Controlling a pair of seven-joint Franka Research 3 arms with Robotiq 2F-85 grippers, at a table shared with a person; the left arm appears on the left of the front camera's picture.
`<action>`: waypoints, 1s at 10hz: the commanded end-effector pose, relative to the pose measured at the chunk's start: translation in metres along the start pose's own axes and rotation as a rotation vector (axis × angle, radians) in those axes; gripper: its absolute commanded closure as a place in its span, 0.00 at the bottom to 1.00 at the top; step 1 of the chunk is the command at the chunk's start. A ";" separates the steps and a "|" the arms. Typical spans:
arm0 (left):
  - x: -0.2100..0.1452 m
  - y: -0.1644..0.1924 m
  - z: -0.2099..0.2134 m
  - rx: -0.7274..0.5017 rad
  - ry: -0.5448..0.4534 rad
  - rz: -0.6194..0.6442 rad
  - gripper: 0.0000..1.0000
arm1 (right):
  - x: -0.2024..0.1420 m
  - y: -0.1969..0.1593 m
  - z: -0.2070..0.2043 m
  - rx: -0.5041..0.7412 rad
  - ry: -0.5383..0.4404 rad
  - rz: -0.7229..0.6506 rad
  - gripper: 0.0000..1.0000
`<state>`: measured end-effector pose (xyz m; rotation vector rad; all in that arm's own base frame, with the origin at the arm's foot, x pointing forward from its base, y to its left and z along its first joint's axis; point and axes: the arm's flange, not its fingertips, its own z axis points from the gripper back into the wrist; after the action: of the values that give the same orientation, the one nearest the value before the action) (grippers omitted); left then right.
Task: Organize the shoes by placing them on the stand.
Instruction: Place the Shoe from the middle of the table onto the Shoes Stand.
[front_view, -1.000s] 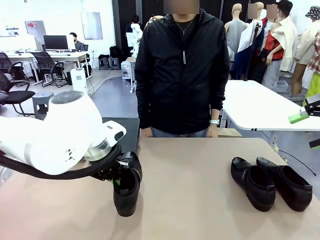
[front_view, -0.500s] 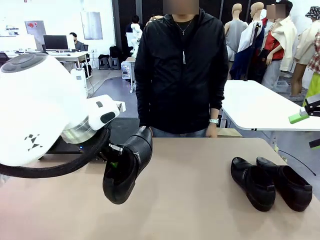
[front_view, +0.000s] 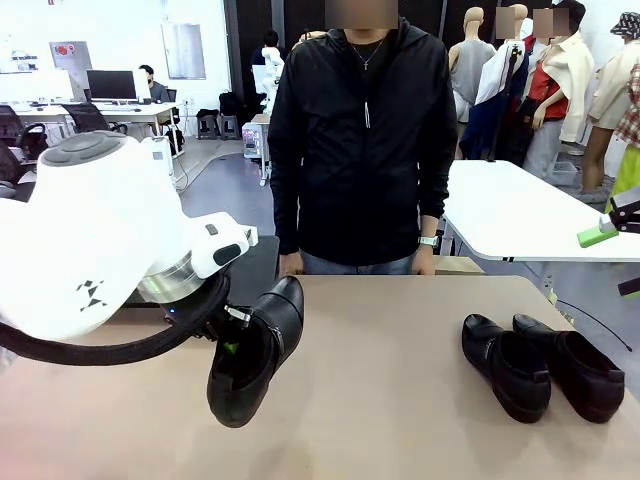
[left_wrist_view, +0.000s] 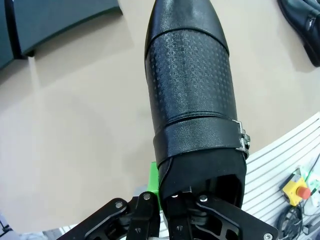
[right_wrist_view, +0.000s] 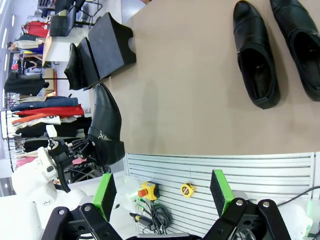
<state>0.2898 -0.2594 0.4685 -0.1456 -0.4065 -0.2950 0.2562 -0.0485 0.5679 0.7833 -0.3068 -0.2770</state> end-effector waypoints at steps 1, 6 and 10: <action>0.011 0.009 0.003 0.029 -0.047 -0.025 1.00 | 0.000 0.001 0.000 0.023 0.005 0.004 0.00; 0.117 0.190 0.040 -0.011 -0.122 0.166 1.00 | 0.000 0.001 0.000 0.023 0.005 0.004 0.00; 0.175 0.311 0.017 0.015 -0.145 0.193 1.00 | 0.000 0.001 0.000 0.023 0.005 0.004 0.00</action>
<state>0.5142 -0.0115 0.5273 -0.1668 -0.5312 -0.1136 0.2560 -0.0489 0.5680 0.7830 -0.3075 -0.2782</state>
